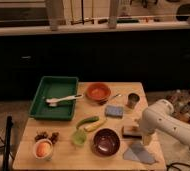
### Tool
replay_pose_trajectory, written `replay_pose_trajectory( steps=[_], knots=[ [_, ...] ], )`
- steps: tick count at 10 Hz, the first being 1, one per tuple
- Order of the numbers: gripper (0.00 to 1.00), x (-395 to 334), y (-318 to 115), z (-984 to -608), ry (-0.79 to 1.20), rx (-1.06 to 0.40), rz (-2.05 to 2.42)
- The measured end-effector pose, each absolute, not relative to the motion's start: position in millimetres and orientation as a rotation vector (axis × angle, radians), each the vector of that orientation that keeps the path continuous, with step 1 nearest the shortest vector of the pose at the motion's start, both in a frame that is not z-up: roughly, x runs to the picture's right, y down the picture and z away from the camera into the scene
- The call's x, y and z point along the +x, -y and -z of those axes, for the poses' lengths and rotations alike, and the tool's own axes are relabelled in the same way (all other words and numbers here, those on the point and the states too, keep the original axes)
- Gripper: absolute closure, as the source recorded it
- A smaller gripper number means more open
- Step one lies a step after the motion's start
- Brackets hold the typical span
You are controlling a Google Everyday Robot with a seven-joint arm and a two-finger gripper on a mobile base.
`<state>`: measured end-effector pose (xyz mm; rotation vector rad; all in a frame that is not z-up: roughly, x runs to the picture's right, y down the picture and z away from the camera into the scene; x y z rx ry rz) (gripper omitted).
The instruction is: Place eraser in red bowl
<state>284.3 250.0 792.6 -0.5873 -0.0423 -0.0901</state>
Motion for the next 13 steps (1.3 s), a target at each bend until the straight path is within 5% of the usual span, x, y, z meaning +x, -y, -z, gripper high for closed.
replay_pose_trajectory(
  steps=[13],
  knots=[
    [0.2,262.2,-246.6,-808.0,0.094,-0.642,-0.003]
  ],
)
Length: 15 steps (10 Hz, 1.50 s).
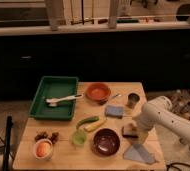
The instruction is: Place eraser in red bowl
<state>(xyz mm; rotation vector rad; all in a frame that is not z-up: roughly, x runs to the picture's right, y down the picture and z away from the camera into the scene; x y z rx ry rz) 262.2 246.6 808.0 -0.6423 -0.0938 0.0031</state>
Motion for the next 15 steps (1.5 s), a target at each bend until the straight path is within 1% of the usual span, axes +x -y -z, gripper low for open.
replay_pose_trajectory(
  steps=[2,3,4,6,7,8,10,11,15],
  knots=[
    [0.21,263.5,-249.4,-809.7,0.087,-0.652,-0.016],
    [0.28,263.4,-250.3,-810.4,0.08,-0.656,-0.021],
    [0.36,263.4,-251.5,-811.0,0.071,-0.658,-0.026],
    [0.59,263.9,-250.6,-811.3,0.063,-0.659,-0.025],
    [0.67,265.0,-251.3,-811.1,0.063,-0.661,-0.027],
    [0.79,265.8,-251.3,-811.5,0.065,-0.661,-0.029],
    [0.96,265.3,-250.4,-812.3,0.07,-0.664,-0.026],
    [1.0,266.4,-250.4,-811.7,0.071,-0.664,-0.026],
    [1.0,267.0,-244.0,-807.2,0.075,-0.65,-0.018]
  ],
)
